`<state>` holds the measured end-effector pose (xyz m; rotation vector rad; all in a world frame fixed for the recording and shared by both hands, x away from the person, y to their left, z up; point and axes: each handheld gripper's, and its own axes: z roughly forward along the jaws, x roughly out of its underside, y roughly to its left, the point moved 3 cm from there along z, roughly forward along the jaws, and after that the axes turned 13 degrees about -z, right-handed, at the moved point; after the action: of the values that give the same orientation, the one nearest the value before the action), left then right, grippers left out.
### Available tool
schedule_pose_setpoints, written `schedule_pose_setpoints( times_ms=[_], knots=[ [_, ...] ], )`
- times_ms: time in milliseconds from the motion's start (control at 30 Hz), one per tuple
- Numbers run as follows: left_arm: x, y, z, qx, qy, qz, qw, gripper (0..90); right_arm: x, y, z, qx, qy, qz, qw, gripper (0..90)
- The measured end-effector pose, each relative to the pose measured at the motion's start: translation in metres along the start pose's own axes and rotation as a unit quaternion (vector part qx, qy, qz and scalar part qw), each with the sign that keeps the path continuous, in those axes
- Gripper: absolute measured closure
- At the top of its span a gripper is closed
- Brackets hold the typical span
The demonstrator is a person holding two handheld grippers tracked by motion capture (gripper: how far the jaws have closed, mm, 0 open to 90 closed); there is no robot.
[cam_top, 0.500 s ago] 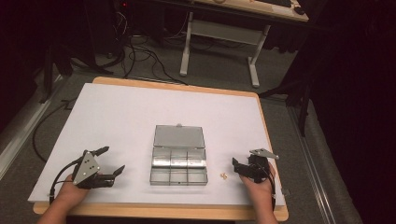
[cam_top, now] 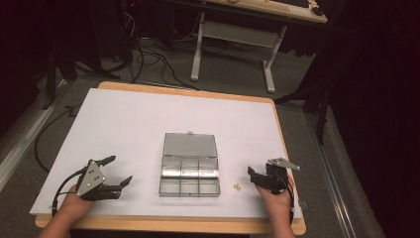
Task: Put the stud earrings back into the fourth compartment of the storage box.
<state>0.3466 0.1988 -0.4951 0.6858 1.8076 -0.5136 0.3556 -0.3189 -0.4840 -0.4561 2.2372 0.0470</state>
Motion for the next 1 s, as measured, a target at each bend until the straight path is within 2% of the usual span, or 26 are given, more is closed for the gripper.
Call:
schedule_pose_setpoints(
  times_ms=[67,333,1000],
  knots=[
    [0.0,0.0,0.0,0.0,0.0,0.0,1.0,15.0,0.0,0.0,-0.001,-0.006,-0.002,-0.002,1.0,29.9],
    [0.0,0.0,0.0,0.0,0.001,0.001,1.0,15.0,-0.003,0.007,-0.003,-0.017,-0.005,-0.025,0.9995,35.2],
    [0.0,0.0,0.001,0.003,0.004,0.001,1.0,15.0,-0.012,0.04,-0.002,-0.048,-0.006,-0.084,0.9953,39.3]
  ],
)
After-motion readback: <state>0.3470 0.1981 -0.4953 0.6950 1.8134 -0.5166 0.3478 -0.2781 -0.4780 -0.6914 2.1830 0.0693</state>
